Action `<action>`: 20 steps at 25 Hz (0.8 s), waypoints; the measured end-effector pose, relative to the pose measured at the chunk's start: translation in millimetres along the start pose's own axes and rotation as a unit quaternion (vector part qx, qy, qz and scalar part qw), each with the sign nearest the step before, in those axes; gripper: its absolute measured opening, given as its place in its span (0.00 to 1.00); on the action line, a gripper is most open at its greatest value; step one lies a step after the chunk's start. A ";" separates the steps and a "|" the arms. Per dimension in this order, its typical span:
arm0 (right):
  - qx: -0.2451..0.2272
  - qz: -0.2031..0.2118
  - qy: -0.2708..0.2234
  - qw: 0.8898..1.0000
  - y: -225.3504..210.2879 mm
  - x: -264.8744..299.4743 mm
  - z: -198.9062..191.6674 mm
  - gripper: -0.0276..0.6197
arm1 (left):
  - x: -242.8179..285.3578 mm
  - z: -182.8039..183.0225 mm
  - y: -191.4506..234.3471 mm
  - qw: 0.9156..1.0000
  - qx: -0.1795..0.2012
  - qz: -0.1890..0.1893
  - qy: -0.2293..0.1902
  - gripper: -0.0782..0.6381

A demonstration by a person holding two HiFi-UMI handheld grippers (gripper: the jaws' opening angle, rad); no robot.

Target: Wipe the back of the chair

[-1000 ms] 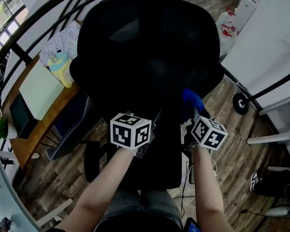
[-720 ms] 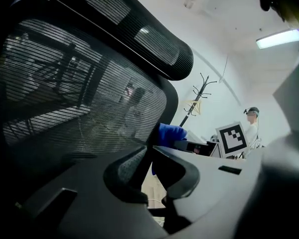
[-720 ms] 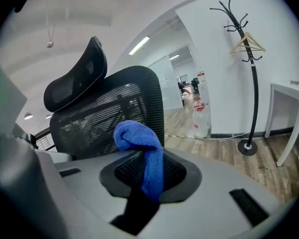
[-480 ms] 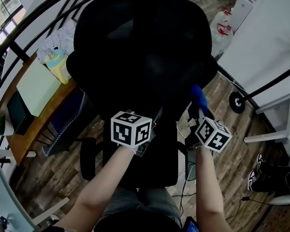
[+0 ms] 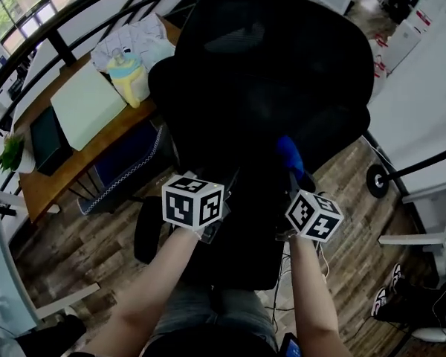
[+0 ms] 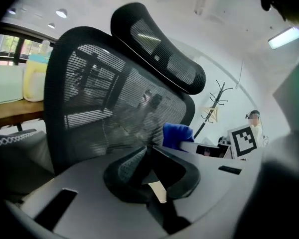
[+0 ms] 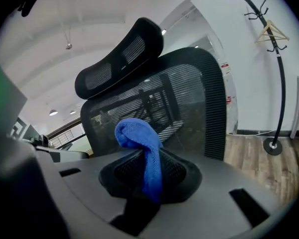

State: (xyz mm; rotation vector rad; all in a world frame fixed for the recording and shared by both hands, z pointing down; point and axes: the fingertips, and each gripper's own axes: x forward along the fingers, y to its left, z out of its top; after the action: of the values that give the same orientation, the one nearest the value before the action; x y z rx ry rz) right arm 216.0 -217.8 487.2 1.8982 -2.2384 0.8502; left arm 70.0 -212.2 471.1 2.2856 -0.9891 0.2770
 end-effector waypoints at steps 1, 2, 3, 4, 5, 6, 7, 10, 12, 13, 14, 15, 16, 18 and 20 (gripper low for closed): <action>-0.003 0.011 0.007 1.000 12.6 5.1 -6.2 0.17 | -9.0 -1.5 8.7 1.000 -0.004 0.011 -0.002 0.17; -0.006 0.022 0.013 1.000 25.0 10.2 -12.5 0.17 | -17.7 -3.1 17.6 1.000 -0.009 0.022 -0.004 0.17; -0.009 0.032 0.020 0.999 37.3 15.9 -18.5 0.17 | -25.7 -4.3 26.7 0.999 -0.014 0.032 -0.006 0.17; -0.011 0.042 0.026 0.999 49.7 22.0 -24.4 0.17 | -33.3 -5.2 35.9 0.999 -0.020 0.042 -0.009 0.17; -0.012 0.052 0.033 0.998 62.2 28.1 -30.5 0.17 | -40.5 -6.1 44.8 0.998 -0.027 0.050 -0.012 0.17; -0.013 0.062 0.039 0.997 74.6 34.0 -36.8 0.17 | -47.2 -7.4 53.2 0.998 -0.034 0.058 -0.014 0.17; -0.012 0.072 0.045 0.996 87.0 39.7 -43.3 0.17 | -53.2 -9.1 60.6 0.997 -0.037 0.063 -0.016 0.17; -0.012 0.104 0.063 0.993 122.5 56.6 -63.4 0.17 | -68.3 -14.9 80.0 0.997 -0.033 0.075 -0.013 0.17; -0.011 0.122 0.075 0.990 143.6 67.6 -77.7 0.17 | -77.3 -19.9 93.0 0.996 -0.037 0.085 -0.011 0.17; -0.011 0.129 0.081 0.988 153.2 73.2 -84.1 0.17 | -81.2 -23.1 100.2 0.995 -0.042 0.092 -0.010 0.17; -0.011 0.136 0.085 0.987 162.1 78.9 -89.6 0.17 | -84.5 -26.5 107.2 0.994 -0.049 0.098 -0.008 0.17; -0.009 0.141 0.089 0.986 170.2 84.5 -94.2 0.17 | -87.2 -29.8 113.6 0.993 -0.057 0.104 -0.007 0.17; -0.007 0.146 0.092 0.985 177.7 89.8 -98.4 0.17 | -89.6 -33.1 119.1 0.992 -0.063 0.109 -0.005 0.17; -0.003 0.155 0.099 0.983 191.2 99.3 -105.9 0.17 | -93.8 -39.1 127.3 0.991 -0.073 0.114 -0.002 0.17; 0.000 0.160 0.106 0.981 200.4 108.9 -112.5 0.17 | -95.9 -43.2 133.7 0.990 -0.080 0.117 0.002 0.17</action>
State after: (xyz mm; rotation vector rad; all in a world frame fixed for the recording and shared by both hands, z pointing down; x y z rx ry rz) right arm -27.2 -247.3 555.4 1.3887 -2.4383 1.0362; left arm -90.2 -199.3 526.8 2.0265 -1.2346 0.2880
